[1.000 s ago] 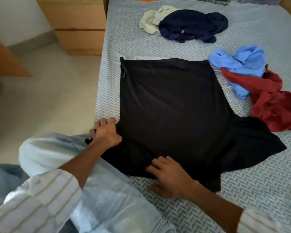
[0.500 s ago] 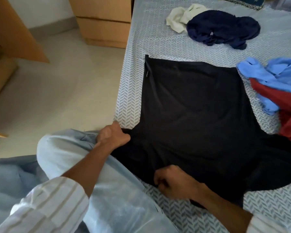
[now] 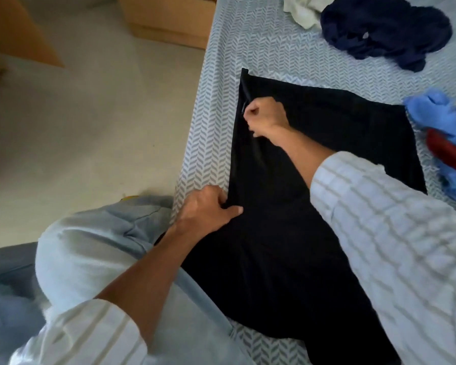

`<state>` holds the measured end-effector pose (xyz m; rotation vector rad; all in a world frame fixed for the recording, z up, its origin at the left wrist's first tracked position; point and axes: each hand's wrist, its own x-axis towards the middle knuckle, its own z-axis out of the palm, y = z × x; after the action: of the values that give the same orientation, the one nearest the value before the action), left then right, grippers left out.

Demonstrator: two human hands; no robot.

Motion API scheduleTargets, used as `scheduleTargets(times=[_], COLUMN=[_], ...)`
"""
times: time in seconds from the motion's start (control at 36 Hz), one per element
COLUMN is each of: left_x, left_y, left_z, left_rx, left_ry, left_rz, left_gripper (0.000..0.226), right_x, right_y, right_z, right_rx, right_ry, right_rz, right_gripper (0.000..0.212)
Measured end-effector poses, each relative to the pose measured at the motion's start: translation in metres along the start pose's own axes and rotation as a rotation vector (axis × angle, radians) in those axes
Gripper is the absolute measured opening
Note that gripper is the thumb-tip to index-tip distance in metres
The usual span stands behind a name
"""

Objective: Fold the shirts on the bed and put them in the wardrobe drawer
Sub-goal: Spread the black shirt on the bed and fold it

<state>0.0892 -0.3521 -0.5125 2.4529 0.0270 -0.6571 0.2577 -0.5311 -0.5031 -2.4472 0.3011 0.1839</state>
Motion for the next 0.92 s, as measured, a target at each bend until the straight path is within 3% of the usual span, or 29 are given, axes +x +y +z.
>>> scheduleTargets(times=[0.19, 0.33, 0.5, 0.61, 0.69, 0.81, 0.92], left_x=[0.012, 0.025, 0.027, 0.024, 0.022, 0.018, 0.015], left_y=[-0.002, -0.011, -0.011, -0.009, -0.010, -0.012, -0.006], left_z=[0.003, 0.006, 0.005, -0.001, -0.003, -0.003, -0.002], left_rx=[0.063, 0.070, 0.017, -0.003, 0.017, 0.031, 0.035], left_ry=[-0.115, -0.188, -0.251, -0.259, -0.278, -0.303, -0.234], left_rz=[-0.011, -0.036, -0.084, -0.100, -0.107, -0.132, -0.141], left_gripper=[0.019, 0.023, 0.022, 0.021, 0.012, 0.031, 0.038], right_x=[0.073, 0.102, 0.120, 0.124, 0.123, 0.122, 0.126], right_y=[-0.016, -0.019, -0.021, -0.029, -0.029, -0.028, -0.026], right_z=[0.008, 0.015, 0.016, 0.015, 0.020, 0.024, 0.024], right_rx=[-0.183, -0.169, -0.120, -0.081, -0.071, -0.093, -0.083], right_ry=[0.066, 0.121, 0.108, 0.194, 0.127, 0.102, 0.189], right_rz=[0.078, 0.132, 0.097, 0.012, 0.042, 0.087, 0.048], right_gripper=[0.026, 0.041, 0.005, 0.016, 0.021, 0.015, 0.027])
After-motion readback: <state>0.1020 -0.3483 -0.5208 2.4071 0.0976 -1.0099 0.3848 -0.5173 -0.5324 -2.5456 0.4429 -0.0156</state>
